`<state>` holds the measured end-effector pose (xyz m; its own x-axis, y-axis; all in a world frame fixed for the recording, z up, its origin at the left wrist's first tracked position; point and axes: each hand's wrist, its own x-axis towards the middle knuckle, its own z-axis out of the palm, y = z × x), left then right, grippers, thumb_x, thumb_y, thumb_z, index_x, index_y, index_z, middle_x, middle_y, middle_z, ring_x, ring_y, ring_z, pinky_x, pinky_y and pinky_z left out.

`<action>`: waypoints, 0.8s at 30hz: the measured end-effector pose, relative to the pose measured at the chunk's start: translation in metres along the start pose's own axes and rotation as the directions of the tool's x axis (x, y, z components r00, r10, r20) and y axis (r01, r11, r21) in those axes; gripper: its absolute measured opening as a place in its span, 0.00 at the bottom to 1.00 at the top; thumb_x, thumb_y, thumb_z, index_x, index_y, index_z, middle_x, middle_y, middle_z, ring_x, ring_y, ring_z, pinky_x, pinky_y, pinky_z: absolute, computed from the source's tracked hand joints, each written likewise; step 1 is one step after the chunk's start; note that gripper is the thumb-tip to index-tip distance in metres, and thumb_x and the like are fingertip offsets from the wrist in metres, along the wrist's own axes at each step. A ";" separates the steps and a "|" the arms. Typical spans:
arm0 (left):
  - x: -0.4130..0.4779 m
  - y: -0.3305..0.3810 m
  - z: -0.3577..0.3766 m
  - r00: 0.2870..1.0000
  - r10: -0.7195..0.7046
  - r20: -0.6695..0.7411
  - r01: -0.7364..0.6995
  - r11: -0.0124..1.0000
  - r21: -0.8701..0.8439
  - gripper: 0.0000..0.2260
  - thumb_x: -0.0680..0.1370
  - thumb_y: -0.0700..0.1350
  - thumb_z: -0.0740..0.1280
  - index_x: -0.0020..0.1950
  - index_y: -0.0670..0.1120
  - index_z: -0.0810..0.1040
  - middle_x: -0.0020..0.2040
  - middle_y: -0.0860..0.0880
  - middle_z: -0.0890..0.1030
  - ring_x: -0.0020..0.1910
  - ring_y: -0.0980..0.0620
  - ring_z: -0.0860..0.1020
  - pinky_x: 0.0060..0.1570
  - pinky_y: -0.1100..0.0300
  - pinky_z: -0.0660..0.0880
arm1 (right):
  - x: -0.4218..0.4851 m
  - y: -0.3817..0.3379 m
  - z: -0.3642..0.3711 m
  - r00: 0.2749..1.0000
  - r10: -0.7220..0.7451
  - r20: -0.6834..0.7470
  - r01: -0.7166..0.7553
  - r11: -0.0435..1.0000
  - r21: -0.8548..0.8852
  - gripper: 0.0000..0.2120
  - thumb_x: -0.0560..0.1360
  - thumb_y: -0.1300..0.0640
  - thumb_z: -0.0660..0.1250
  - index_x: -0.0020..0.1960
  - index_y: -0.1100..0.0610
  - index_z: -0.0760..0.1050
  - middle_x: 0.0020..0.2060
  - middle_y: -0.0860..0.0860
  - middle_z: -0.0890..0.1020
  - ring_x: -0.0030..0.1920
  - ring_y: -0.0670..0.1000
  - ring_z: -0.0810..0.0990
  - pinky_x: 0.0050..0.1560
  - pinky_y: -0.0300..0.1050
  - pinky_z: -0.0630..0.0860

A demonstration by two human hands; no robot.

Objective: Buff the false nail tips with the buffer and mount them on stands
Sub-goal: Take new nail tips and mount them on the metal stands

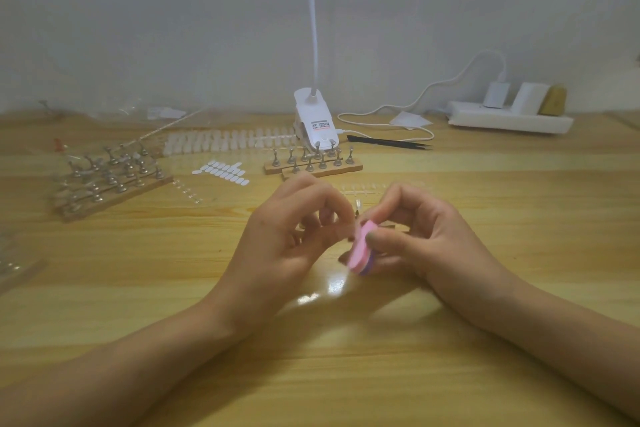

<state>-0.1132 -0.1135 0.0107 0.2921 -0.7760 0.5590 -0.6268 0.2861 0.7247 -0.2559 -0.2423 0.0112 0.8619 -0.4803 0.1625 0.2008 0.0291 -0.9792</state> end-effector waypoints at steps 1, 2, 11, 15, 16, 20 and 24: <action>0.000 0.000 0.000 1.000 0.007 0.012 -0.007 1.000 0.011 0.05 0.76 0.45 0.70 0.42 0.54 0.77 0.43 0.54 0.74 0.41 0.56 0.74 0.36 0.71 0.68 | 0.000 0.000 0.001 1.000 -0.007 0.013 0.007 1.000 -0.011 0.10 0.68 0.57 0.79 0.42 0.55 0.78 0.45 0.56 0.84 0.44 0.62 0.86 0.43 0.51 0.84; 0.000 0.001 0.000 1.000 0.007 0.023 -0.007 1.000 0.011 0.05 0.76 0.46 0.70 0.42 0.55 0.77 0.43 0.54 0.74 0.41 0.55 0.74 0.36 0.70 0.68 | 0.000 0.000 0.001 1.000 -0.023 -0.022 0.023 1.000 0.000 0.10 0.68 0.56 0.80 0.41 0.54 0.79 0.44 0.56 0.84 0.44 0.60 0.87 0.42 0.49 0.84; -0.001 0.004 0.000 0.995 -0.017 0.099 0.023 0.998 -0.061 0.04 0.75 0.46 0.72 0.40 0.50 0.80 0.44 0.52 0.75 0.38 0.52 0.74 0.35 0.65 0.70 | 0.006 -0.004 -0.010 0.977 -0.084 -0.198 0.104 0.990 0.092 0.12 0.66 0.55 0.75 0.45 0.58 0.77 0.40 0.53 0.85 0.42 0.52 0.87 0.41 0.39 0.81; 0.001 0.004 -0.004 0.984 -0.154 0.090 0.168 0.969 -0.181 0.07 0.71 0.50 0.73 0.40 0.47 0.83 0.42 0.55 0.79 0.39 0.54 0.75 0.40 0.67 0.72 | 0.010 -0.017 -0.024 0.982 -0.143 -0.122 0.140 0.990 -0.032 0.05 0.78 0.61 0.65 0.52 0.56 0.76 0.39 0.49 0.79 0.42 0.49 0.81 0.52 0.45 0.80; 0.001 0.005 -0.004 0.979 -0.179 0.093 0.196 0.957 -0.214 0.08 0.70 0.50 0.73 0.40 0.46 0.83 0.42 0.54 0.79 0.38 0.54 0.76 0.40 0.68 0.72 | 0.009 -0.020 -0.021 0.986 -0.162 -0.043 0.157 0.982 -0.109 0.10 0.76 0.64 0.60 0.51 0.55 0.77 0.38 0.47 0.76 0.39 0.47 0.78 0.51 0.45 0.80; 0.002 0.009 -0.001 0.959 -0.234 0.158 0.279 0.871 -0.404 0.03 0.71 0.43 0.72 0.38 0.45 0.81 0.35 0.57 0.79 0.29 0.65 0.74 0.31 0.78 0.67 | 0.002 -0.026 -0.009 0.881 -0.308 0.360 0.474 0.587 -0.657 0.08 0.76 0.57 0.65 0.54 0.51 0.78 0.43 0.43 0.71 0.38 0.43 0.71 0.43 0.32 0.69; 0.003 0.010 -0.002 0.938 -0.274 0.213 0.340 0.849 -0.405 0.03 0.70 0.47 0.73 0.36 0.50 0.82 0.34 0.55 0.77 0.24 0.64 0.69 0.27 0.76 0.64 | 0.000 -0.032 -0.003 0.813 -0.408 0.414 0.560 0.357 -0.747 0.08 0.71 0.59 0.76 0.49 0.58 0.83 0.43 0.50 0.76 0.38 0.39 0.70 0.40 0.27 0.66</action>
<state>-0.1171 -0.1122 0.0199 0.2923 -0.9257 0.2400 -0.1400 0.2068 0.9683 -0.2637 -0.2461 0.0424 0.8120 -0.0391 0.5824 0.2067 -0.9138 -0.3496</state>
